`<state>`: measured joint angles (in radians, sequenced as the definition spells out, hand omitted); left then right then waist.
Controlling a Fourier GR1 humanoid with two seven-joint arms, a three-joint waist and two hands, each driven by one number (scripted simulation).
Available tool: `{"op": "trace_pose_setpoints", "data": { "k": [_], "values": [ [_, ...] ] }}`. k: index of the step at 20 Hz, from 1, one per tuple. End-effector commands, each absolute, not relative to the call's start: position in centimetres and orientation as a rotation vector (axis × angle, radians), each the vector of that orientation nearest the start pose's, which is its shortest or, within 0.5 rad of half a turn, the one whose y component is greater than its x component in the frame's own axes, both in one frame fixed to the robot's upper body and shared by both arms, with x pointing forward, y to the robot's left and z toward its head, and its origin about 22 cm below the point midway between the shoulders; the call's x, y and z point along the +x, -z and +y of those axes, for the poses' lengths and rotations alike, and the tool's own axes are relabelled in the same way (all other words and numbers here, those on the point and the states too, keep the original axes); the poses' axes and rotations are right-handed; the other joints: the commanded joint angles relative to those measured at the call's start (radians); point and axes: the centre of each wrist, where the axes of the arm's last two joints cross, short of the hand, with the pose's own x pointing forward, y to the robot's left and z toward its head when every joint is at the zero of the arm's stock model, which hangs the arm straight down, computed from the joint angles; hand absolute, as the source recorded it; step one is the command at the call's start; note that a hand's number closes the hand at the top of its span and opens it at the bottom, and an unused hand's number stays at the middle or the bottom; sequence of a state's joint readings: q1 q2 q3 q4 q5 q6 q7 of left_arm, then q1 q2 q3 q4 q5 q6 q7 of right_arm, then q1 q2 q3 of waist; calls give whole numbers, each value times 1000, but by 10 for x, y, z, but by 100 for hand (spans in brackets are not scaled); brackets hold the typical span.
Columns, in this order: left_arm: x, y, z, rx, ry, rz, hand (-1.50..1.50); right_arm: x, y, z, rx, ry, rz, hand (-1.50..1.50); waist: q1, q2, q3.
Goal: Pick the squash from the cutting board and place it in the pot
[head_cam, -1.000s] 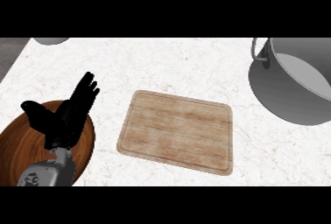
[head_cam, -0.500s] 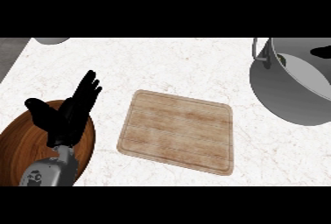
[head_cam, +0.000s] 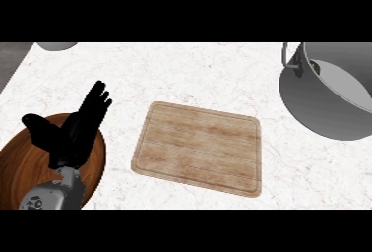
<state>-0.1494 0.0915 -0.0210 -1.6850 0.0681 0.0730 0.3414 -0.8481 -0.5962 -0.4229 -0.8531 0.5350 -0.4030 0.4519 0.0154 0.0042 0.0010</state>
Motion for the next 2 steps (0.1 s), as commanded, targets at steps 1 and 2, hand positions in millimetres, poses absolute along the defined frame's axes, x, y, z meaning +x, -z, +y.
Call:
{"op": "trace_pose_setpoints", "data": {
  "k": [1, 2],
  "values": [
    [268, -62, 217, 10, 27, -1460, 0, 385, -216, -426, -1221, 484, -1384, -150, -6, -1, 0],
    [268, -61, 228, 26, -5, -1471, 0, 383, -197, -414, -1229, 493, -1373, -150, -15, -5, -1]
  ]
}}
